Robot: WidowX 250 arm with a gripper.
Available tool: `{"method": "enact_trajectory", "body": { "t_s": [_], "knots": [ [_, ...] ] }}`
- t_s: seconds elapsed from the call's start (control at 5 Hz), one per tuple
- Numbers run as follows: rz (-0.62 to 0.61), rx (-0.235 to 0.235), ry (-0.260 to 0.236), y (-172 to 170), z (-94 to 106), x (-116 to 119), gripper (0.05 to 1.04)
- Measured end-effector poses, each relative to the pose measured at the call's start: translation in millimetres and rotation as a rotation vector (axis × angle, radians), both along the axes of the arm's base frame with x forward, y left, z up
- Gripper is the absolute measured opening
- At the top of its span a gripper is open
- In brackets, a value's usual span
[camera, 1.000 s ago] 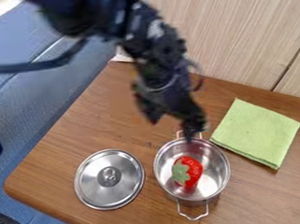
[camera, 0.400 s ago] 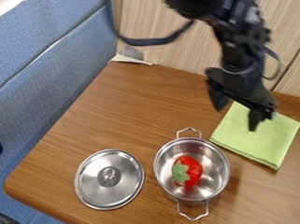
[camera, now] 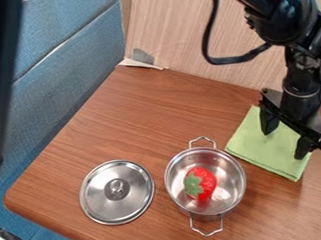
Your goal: Take the green cloth and move the left upper side of the table
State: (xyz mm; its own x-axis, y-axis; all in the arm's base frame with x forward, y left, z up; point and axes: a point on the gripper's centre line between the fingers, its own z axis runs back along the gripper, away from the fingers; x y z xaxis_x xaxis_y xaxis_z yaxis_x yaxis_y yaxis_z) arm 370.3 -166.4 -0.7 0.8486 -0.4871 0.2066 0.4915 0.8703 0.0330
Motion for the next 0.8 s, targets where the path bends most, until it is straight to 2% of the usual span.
{"method": "enact_trajectory", "body": {
  "t_s": [0.2, 0.4, 0.6, 0.8],
  "knots": [
    [0.002, 0.037, 0.035, 2.3, -10.8, 2.2, 1.001],
    [0.0, 0.049, 0.045, 4.5, -12.0, 5.4, 1.001],
    [0.031, 0.075, 0.055, 17.9, -11.7, 11.6, 1.001],
    [0.11, 0.081, 0.056, 46.0, -11.4, 21.3, 1.001]
  ]
}}
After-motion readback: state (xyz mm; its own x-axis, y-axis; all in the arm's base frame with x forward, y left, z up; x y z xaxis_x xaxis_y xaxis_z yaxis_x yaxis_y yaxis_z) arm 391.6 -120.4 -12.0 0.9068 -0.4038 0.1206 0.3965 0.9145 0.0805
